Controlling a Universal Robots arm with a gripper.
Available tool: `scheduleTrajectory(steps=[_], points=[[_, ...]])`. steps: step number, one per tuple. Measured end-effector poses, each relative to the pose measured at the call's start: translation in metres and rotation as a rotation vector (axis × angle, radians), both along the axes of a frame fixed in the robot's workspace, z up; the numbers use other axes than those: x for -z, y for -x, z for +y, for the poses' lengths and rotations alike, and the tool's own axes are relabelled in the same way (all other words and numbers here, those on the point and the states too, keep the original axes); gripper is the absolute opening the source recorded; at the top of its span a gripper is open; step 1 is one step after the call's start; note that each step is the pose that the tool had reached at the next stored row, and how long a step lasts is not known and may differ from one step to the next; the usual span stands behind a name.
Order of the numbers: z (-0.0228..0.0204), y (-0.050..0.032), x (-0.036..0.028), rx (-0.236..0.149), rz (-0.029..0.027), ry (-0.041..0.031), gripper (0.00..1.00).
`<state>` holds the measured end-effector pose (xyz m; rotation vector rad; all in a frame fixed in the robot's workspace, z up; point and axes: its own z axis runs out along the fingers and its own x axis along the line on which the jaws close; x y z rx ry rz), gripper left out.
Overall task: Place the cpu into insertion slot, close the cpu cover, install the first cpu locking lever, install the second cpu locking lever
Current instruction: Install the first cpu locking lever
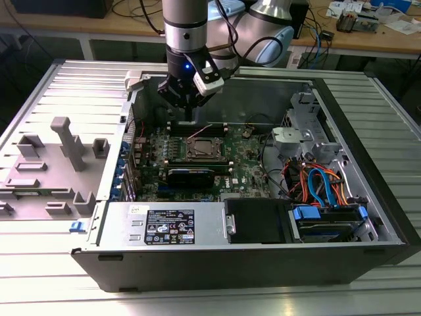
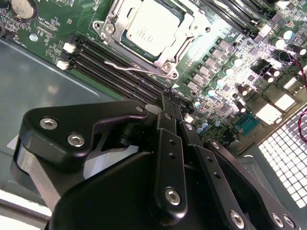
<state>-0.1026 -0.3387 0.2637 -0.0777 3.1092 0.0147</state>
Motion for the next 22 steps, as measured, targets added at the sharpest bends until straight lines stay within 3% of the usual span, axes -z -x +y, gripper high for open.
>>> scheduleTrajectory(steps=[13,22], points=[[0.0,-0.0043,0.0008,0.0,0.0,-0.0004,0.11],[0.0,-0.0102,0.0103,0.0,-0.0002,-0.0028,0.11]])
